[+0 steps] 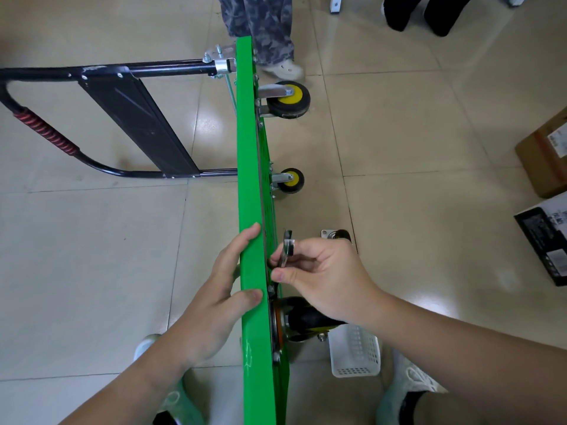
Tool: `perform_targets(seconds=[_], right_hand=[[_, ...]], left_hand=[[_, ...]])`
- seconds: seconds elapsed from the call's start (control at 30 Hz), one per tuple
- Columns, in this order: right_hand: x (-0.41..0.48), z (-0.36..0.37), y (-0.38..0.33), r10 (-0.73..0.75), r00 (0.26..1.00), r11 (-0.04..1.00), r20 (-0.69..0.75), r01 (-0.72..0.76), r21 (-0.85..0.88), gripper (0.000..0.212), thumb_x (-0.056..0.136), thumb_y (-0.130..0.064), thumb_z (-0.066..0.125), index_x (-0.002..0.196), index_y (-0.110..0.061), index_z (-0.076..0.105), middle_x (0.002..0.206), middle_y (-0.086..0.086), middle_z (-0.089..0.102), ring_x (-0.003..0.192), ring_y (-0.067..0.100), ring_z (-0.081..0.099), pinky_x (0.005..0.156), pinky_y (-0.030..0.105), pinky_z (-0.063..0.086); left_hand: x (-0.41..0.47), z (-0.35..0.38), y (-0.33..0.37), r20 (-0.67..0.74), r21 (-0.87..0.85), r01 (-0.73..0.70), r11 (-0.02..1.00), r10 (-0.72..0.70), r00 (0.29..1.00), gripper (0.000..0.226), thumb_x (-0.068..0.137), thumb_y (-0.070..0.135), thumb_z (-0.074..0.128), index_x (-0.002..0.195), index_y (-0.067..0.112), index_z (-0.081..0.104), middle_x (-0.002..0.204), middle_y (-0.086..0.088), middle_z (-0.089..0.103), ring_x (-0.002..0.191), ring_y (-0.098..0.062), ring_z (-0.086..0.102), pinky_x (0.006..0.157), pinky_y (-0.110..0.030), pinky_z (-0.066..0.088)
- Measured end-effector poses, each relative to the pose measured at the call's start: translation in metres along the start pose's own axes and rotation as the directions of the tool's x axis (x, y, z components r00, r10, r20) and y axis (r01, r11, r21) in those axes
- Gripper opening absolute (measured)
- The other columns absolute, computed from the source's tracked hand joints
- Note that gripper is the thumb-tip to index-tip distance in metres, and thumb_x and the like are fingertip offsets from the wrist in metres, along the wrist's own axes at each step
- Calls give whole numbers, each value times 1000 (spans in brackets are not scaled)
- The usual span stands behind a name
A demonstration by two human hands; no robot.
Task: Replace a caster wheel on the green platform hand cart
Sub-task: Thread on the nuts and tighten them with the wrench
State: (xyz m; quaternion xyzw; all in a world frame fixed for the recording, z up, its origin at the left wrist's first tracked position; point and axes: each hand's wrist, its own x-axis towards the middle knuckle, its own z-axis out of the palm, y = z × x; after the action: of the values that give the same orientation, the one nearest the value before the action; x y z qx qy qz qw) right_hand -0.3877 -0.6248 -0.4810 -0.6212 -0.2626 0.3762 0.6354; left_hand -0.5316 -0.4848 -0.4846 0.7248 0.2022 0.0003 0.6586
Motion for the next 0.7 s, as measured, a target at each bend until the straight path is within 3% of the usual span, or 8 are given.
perform_targets(seconds=[0.13,0.27,0.37,0.53,0.7], right_hand=[[6,4,5,-35,998,998,-54,33,-45,38,79,9,75,91,-27,75,87,-9,77,87,10,74,85,24,58],[17,4,7,24,999,998,-46,-26,-56,34,82,12,71,94,-20,75,83,-11,76,84,6,73,82,20,57],[26,-2,11,50,995,996,-92,-56,-70,34,83,5,74,93,-27,75,87,-3,78,84,10,74,85,27,58],[31,-2,19,159,983,987,-92,-160,1,30,84,4,73,96,-23,74,94,10,78,89,19,75,91,40,58],[37,0,22,198,980,976,-6,-198,-87,30,86,0,72,95,-29,76,94,4,78,93,17,75,94,43,57]], left_hand=[[1,-2,0,3,4,-18,1000,18,1000,83,74,33,62,147,61,34,158,17,40,140,-15,48,118,-54,36],[-1,1,0,-9,-3,-35,999,35,999,82,73,33,61,145,62,36,154,26,41,138,-12,48,116,-49,39],[0,2,0,-10,-12,-39,999,39,999,82,72,33,61,145,62,36,154,26,41,138,-13,48,116,-49,40],[-1,4,-1,-2,-30,-46,998,46,999,82,72,33,61,144,63,37,151,28,43,136,-12,50,110,-42,43],[0,2,-3,-3,-33,-43,999,43,999,82,70,34,61,142,65,37,149,30,43,134,-7,50,102,-27,45]])
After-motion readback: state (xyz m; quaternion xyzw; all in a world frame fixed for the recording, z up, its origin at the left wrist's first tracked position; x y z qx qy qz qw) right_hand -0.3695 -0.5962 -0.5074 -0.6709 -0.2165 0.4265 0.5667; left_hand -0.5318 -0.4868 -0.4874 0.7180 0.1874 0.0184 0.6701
